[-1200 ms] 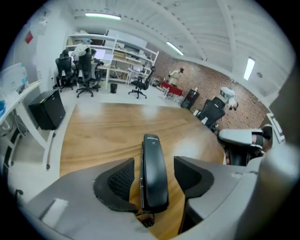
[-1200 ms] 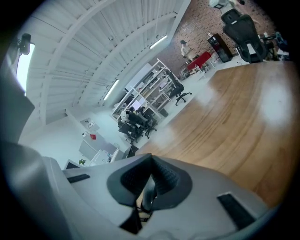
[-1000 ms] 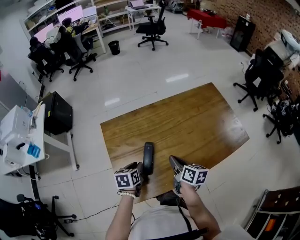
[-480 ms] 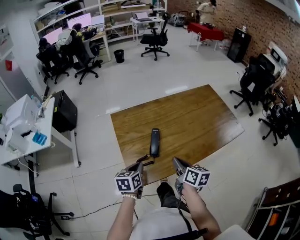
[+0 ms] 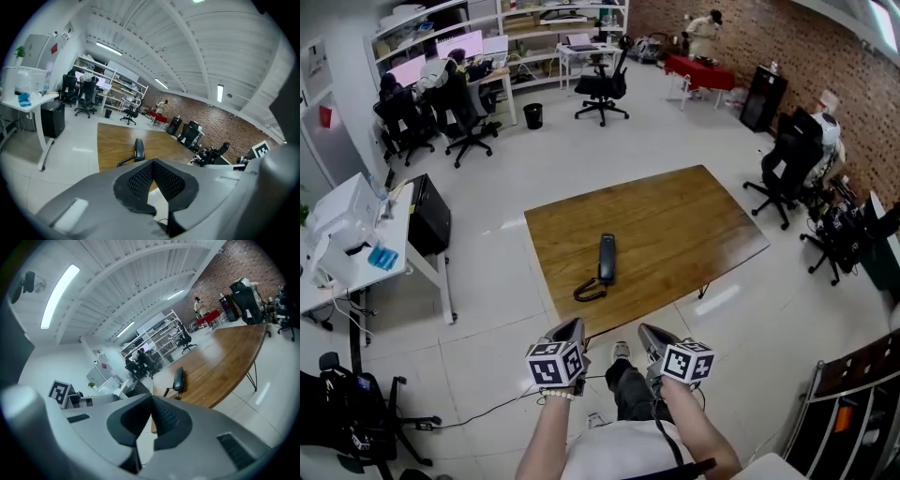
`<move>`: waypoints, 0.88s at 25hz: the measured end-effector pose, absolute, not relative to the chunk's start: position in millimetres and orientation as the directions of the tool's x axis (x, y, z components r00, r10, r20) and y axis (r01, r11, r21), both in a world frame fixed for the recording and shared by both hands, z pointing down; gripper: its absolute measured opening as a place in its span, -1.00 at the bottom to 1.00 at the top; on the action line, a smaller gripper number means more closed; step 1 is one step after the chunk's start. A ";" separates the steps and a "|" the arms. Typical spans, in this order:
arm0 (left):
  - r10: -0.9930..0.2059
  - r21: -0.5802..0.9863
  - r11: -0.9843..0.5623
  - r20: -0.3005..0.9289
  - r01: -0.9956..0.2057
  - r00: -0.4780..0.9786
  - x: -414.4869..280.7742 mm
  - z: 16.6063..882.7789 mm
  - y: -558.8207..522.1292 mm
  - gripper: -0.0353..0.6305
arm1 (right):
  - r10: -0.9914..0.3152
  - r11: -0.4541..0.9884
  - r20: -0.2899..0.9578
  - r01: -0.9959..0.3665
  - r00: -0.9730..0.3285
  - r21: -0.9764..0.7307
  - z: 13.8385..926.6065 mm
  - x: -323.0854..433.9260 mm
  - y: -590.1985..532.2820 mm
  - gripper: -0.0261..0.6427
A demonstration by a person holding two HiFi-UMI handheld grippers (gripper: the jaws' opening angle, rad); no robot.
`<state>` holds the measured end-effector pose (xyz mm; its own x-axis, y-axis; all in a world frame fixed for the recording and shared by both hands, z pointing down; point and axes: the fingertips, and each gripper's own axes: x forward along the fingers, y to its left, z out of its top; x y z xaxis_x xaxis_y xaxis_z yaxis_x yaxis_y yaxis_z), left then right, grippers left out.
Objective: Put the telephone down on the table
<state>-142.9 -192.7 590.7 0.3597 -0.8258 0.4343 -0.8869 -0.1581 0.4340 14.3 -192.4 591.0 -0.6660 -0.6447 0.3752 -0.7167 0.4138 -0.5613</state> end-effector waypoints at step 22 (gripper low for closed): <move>-0.764 0.389 -0.215 0.505 -0.896 0.402 -88.2 597.2 -138.5 -0.87 | -0.690 0.288 0.410 -0.745 -0.597 -0.601 610.7 74.1 -107.2 -0.90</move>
<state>-88.2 -138.5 597.2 0.4023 -0.7637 0.5049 -0.8958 -0.2146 0.3892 74.1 -107.2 610.7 -0.5970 -0.6896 0.4099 -0.7454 0.2881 -0.6011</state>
